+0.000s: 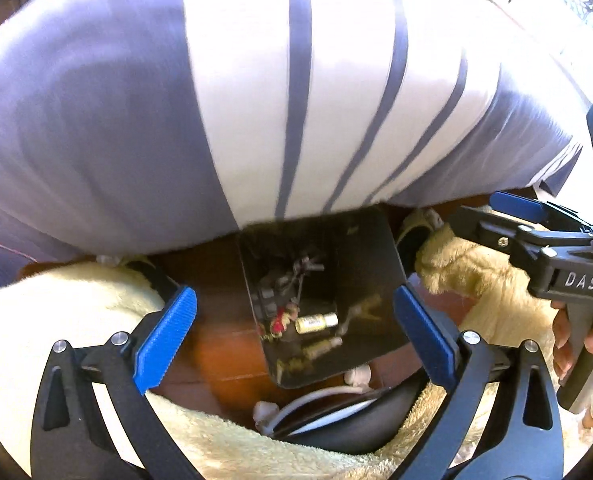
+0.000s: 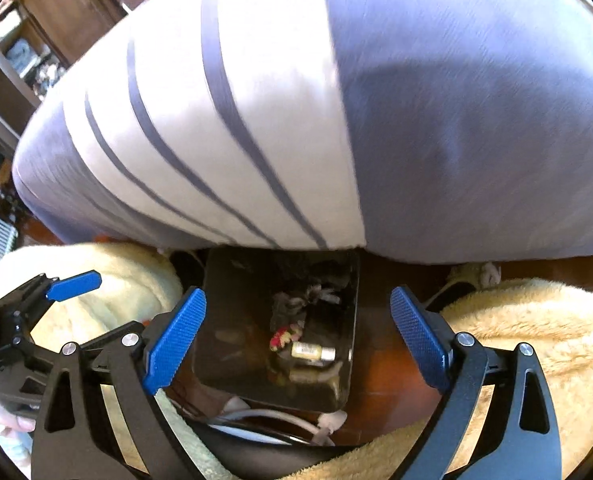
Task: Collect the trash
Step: 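Raise both open tools back over the remaining items on the bed, then grasp the blue wet-wipe pack with the left tool while the right tool grasps the white tape roll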
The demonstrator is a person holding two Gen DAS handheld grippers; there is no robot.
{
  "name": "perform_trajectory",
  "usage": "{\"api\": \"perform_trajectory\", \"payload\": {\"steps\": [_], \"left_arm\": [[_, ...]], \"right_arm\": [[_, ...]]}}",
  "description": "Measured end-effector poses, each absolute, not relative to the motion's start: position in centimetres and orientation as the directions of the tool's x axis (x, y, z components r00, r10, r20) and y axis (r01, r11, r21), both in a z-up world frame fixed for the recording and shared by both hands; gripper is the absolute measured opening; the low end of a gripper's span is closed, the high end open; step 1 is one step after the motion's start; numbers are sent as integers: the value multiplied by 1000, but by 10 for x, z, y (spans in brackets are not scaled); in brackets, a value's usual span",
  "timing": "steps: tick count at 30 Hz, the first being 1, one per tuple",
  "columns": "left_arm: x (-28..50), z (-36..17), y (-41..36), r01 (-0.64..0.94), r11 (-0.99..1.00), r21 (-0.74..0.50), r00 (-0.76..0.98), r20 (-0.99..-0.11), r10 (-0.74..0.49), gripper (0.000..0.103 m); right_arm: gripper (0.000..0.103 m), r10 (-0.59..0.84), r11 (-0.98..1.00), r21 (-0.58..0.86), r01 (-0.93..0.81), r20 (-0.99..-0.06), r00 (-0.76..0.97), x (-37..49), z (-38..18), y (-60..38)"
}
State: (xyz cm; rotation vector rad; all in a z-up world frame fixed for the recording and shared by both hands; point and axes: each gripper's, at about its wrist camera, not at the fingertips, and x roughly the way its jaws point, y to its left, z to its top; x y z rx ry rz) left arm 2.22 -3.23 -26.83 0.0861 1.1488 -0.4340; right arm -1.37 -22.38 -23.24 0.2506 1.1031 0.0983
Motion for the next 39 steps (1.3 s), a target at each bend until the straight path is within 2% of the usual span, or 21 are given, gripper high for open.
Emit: {"api": "perform_trajectory", "payload": {"steps": [10, 17, 39], "left_arm": [[37, -194, -26, 376, 921, -101, 502, -814, -294, 95], [63, -161, -25, 362, 929, -79, 565, -774, -286, 95], [171, -149, -64, 381, 923, -47, 573, -772, -276, 95]], "right_arm": [[95, 145, 979, 204, 29, -780, 608, -4, -156, -243], [95, 109, 986, 164, 21, -740, 664, 21, -125, -251], [95, 10, 990, 102, 101, -750, 662, 137, -118, -284]]}}
